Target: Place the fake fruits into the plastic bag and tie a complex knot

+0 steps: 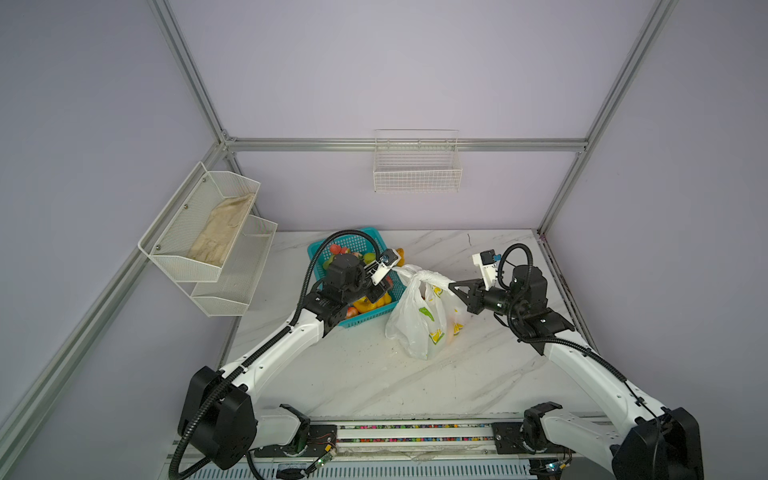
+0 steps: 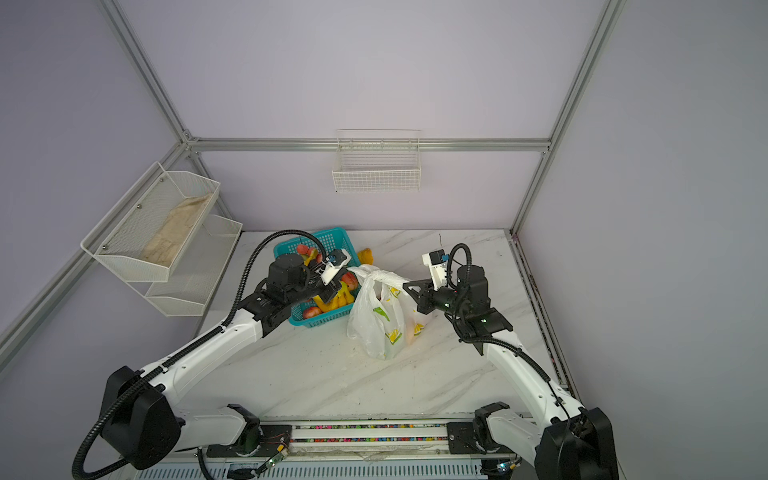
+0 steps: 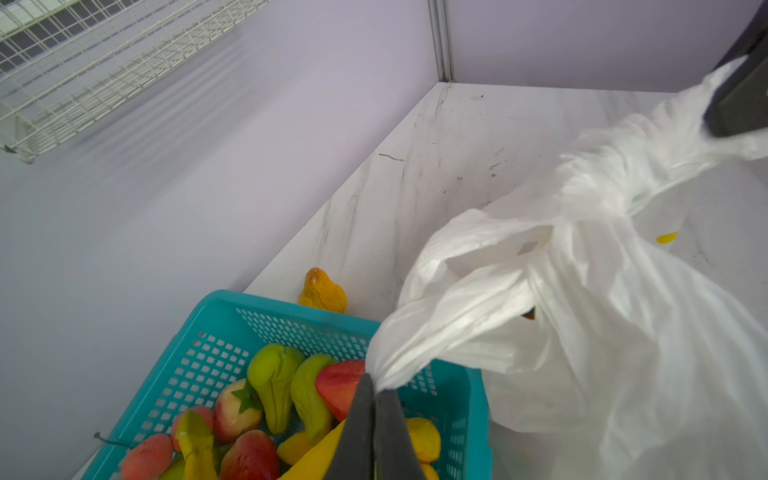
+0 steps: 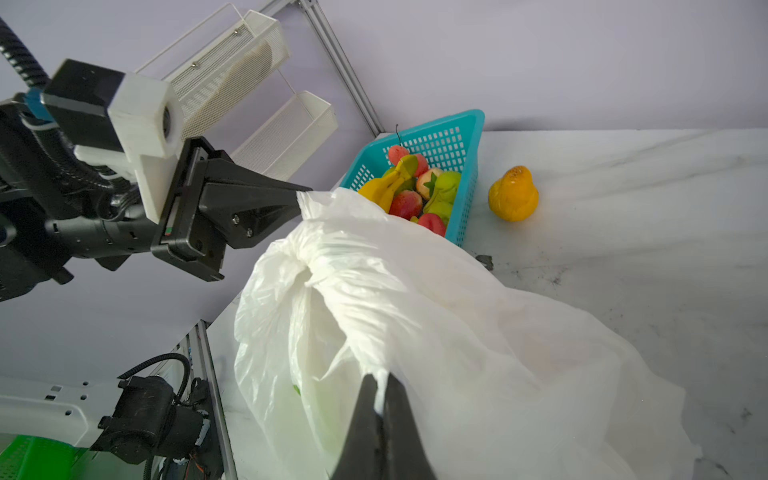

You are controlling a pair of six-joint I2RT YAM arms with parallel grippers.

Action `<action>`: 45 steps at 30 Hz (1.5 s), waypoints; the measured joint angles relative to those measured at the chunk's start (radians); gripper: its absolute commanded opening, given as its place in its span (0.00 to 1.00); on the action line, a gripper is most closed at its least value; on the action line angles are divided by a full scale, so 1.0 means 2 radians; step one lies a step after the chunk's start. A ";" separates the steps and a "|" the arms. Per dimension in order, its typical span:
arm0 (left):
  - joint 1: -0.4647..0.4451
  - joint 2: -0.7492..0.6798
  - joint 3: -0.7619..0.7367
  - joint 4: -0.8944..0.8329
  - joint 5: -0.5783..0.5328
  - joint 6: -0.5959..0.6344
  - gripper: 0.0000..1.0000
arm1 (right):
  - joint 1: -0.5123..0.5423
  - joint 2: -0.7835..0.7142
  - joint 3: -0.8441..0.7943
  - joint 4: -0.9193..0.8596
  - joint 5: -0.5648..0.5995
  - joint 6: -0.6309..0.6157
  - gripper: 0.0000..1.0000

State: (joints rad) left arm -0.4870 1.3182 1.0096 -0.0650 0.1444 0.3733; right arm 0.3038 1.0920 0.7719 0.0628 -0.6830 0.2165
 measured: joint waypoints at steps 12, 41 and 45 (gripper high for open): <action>0.001 0.023 -0.005 -0.016 -0.065 -0.017 0.00 | -0.036 0.019 0.002 -0.078 0.037 -0.008 0.00; 0.012 0.104 0.019 -0.017 0.000 0.134 0.64 | -0.041 0.024 0.002 -0.063 0.020 -0.008 0.00; 0.008 0.104 0.033 -0.010 0.007 0.138 0.64 | -0.041 0.024 0.002 -0.062 0.020 -0.008 0.00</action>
State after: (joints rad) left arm -0.4717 1.5261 1.0756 -0.0849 0.1581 0.6487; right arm 0.2222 1.1397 0.7765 -0.0616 -0.6437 0.2012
